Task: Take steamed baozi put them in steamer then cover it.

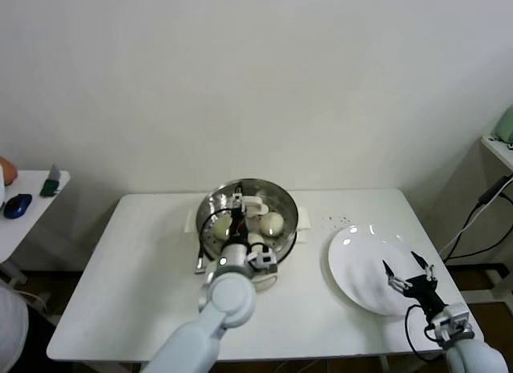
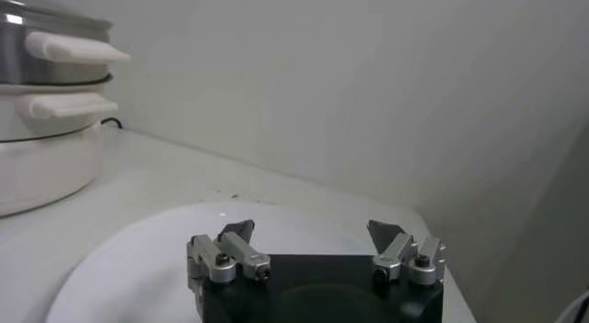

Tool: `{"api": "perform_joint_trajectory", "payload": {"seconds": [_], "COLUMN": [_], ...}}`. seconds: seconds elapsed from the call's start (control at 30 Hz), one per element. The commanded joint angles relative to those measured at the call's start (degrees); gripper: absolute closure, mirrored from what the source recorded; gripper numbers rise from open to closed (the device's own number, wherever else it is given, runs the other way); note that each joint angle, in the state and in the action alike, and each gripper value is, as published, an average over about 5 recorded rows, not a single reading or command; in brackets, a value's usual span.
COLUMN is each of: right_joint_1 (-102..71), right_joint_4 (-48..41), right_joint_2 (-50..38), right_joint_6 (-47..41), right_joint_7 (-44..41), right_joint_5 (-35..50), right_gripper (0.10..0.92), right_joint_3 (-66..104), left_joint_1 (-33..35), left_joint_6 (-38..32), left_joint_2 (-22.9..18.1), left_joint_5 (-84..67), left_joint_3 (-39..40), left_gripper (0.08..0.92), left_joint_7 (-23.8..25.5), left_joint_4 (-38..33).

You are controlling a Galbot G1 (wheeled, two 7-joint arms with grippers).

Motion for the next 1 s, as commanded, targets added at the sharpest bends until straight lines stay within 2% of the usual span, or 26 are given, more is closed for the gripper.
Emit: {"api": "perform_joint_trajectory", "payload": {"seconds": [0.03,0.13,0.27,0.37,0.47,0.6,0.8,1.0], "right_joint_1": [1.5,1.99,2.33,2.5,2.6,2.38,2.68,3.65], "right_joint_4": [0.86,1.04,1.73,2.26,2.45,2.97,3.93,5.2], "right_joint_2": [-0.1,-0.37,-0.77,-0.93,-0.88,-0.29,0.86,1.71], "right_joint_6": [-6.45,-7.22,-7.72,-7.59,-6.21,-3.53,-2.45,-2.45], "right_joint_7": [1.87,2.49,2.87,2.76,2.18,1.23,1.13,1.46], "right_joint_5": [-0.32,0.22,0.75,0.68,-0.51,-3.71,-3.56,-3.42], "right_gripper": [0.203,0.203,0.203,0.203,0.203,0.203,0.203,0.203], "right_joint_3": [-0.81,-1.24,-1.98,-2.43,-2.61,-2.78,-4.18,-5.73], "left_joint_1": [5.53,8.12,11.73,14.36,16.6,21.73,31.11,35.99], "left_joint_6": [-0.18,-1.01,-2.25,-5.0,-12.38,-20.2,-37.87,-45.78], "left_joint_2": [3.73,4.4,5.83,6.23,6.45,7.46,5.63,2.81], "left_joint_5": [-5.6,-6.08,-8.7,-17.06,-28.92,-44.08,-55.25,-68.85], "left_joint_3": [-1.16,-2.0,-4.21,-7.46,-12.22,-20.05,-35.13,-41.26], "left_gripper": [0.308,0.227,0.182,0.178,0.177,0.177,0.177,0.177], "left_joint_7": [0.38,-0.63,-4.16,-12.92,-23.76,-31.0,-34.25,-33.23], "left_joint_4": [-12.17,-14.36,-17.12,-18.42,-18.99,-21.05,-19.25,-15.37]}}
